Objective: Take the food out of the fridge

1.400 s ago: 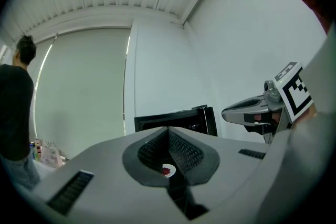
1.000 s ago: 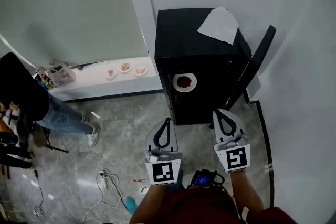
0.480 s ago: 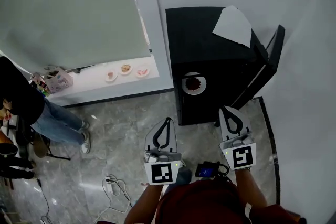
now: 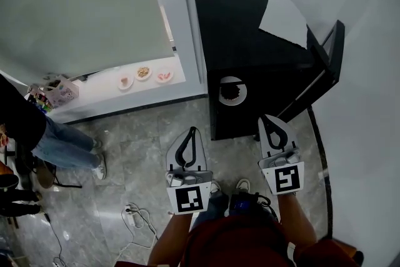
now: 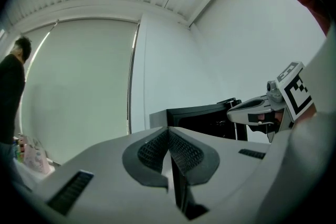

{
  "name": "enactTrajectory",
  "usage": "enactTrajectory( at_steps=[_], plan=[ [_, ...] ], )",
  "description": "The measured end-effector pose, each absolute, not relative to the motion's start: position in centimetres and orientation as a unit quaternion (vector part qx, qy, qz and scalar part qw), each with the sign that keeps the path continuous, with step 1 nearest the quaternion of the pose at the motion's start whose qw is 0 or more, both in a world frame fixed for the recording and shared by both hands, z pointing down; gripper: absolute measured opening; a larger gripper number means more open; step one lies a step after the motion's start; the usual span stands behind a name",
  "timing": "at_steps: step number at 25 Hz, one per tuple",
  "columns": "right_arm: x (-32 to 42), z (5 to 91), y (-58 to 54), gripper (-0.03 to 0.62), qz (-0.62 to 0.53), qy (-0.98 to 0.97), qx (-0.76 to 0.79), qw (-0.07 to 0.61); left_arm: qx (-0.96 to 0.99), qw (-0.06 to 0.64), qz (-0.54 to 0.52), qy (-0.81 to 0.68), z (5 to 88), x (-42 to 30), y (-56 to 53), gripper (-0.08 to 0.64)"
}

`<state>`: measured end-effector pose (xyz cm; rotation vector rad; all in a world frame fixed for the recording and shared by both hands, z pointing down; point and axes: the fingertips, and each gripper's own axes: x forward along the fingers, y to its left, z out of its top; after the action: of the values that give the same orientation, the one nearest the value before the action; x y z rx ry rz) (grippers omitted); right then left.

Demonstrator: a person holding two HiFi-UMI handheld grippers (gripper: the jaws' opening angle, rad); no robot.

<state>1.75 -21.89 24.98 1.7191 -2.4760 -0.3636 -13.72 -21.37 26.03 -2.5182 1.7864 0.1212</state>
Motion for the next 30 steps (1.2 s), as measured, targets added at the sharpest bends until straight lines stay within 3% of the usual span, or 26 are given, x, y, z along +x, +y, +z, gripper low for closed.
enactTrajectory(
  at_steps=[13,30],
  plan=[
    [3.4,27.6,-24.7,0.021,-0.094,-0.83,0.547,0.053,-0.811,0.018,0.033,0.584,27.3,-9.7,-23.7,0.014],
    [3.9,37.1,-27.8,0.021,-0.063,-0.842,0.533,0.057,-0.799,-0.006,0.004,0.601,36.4,-7.9,-26.6,0.014]
  ],
)
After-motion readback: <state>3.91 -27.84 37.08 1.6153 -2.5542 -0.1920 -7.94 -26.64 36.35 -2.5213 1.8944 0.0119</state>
